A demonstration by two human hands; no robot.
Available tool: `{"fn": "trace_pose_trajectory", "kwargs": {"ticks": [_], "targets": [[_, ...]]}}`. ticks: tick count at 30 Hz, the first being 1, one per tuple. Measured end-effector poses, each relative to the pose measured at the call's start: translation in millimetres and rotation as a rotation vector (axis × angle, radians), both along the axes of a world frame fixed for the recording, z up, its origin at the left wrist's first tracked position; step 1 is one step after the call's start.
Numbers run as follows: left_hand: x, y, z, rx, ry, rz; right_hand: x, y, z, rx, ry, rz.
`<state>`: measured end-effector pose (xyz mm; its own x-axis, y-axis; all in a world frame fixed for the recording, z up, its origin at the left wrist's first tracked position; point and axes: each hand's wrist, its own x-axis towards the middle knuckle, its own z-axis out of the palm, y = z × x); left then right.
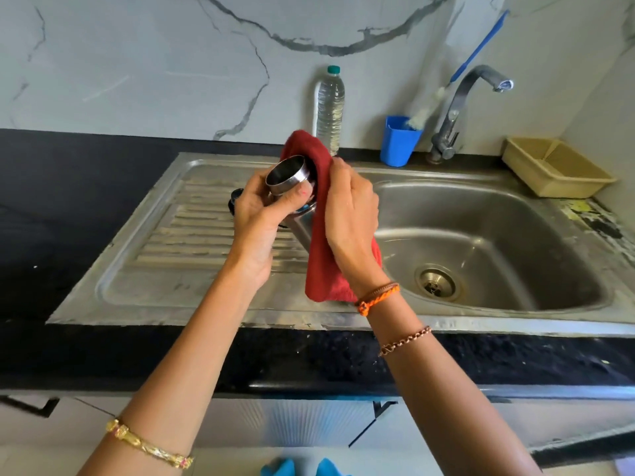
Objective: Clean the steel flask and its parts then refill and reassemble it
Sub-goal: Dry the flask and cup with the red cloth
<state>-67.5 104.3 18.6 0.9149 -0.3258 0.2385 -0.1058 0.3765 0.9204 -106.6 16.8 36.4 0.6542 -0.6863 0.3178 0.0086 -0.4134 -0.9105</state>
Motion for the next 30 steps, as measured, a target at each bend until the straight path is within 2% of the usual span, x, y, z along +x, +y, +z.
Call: {"fn": "trace_pose_trajectory", "kwargs": {"ticks": [5,10,15,18,20,22,25,27,30], "targets": [[1,14,-3,0.067,0.021,0.081,-16,-17,-56,0.02,0.206,-0.157],[2,11,6,0.202,0.059,0.144,-6,-12,-40,0.054,0.259,-0.149],[-8,0,18,0.147,0.121,0.098,5,11,-4,-0.114,0.053,0.012],[-6,2,19,0.134,0.103,0.157,1,12,-15,-0.215,-0.046,0.093],[-2,6,18,0.124,0.127,0.181,-7,3,-37,-0.276,-0.011,0.077],[-2,9,16,0.11,0.159,0.171,-19,-11,-60,-0.236,0.12,0.027],[-8,7,11,0.13,0.122,0.143,-29,-26,-71,-0.045,0.284,-0.058],[-12,4,10,0.103,0.092,0.146,-23,-19,-57,-0.009,0.287,-0.064],[-13,0,10,0.038,0.083,0.128,-7,-1,-28,-0.021,0.154,-0.005]]}}
